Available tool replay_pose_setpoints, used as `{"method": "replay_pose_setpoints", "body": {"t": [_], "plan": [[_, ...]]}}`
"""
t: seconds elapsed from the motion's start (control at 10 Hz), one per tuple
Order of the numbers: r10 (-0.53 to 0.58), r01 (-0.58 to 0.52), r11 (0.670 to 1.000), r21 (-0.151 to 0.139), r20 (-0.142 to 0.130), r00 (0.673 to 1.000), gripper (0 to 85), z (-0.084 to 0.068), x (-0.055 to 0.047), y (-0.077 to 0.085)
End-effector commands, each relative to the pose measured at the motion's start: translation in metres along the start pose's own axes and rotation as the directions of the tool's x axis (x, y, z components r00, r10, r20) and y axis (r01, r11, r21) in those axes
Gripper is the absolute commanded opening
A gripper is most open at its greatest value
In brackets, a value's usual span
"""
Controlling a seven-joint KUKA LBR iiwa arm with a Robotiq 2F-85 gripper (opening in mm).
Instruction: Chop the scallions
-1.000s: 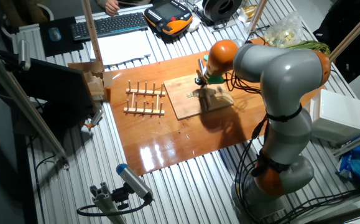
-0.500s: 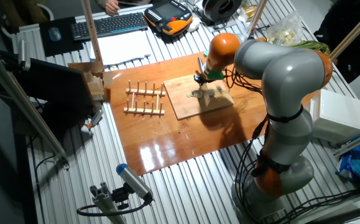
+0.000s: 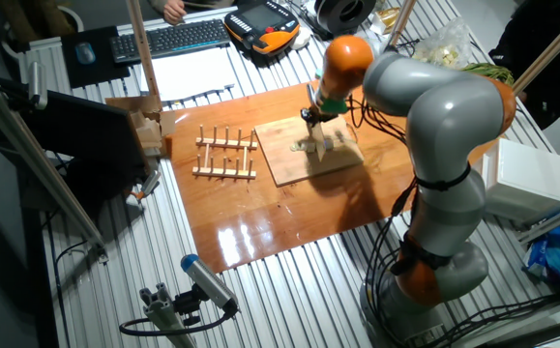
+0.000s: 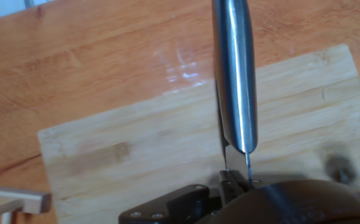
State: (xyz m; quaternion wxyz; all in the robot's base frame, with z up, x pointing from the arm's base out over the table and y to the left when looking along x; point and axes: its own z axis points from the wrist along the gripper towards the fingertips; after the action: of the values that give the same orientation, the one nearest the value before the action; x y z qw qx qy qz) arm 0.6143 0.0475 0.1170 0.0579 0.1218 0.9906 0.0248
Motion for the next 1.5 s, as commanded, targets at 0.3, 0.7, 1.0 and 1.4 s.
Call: {"method": "replay_pose_setpoints", "body": {"t": [0.3,0.7,1.0,1.4], "plan": [[0.000,0.000,1.000,0.004,-0.063,0.998,0.0,-0.029,-0.019,0.012],[-0.001,0.002,1.000,0.008,-0.065,0.998,0.0,-0.035,-0.031,0.016],[0.003,-0.003,1.000,0.006,-0.069,0.998,0.0,-0.035,-0.032,0.019],[-0.004,0.005,1.000,0.006,-0.064,0.998,0.0,-0.034,-0.032,0.019]]}}
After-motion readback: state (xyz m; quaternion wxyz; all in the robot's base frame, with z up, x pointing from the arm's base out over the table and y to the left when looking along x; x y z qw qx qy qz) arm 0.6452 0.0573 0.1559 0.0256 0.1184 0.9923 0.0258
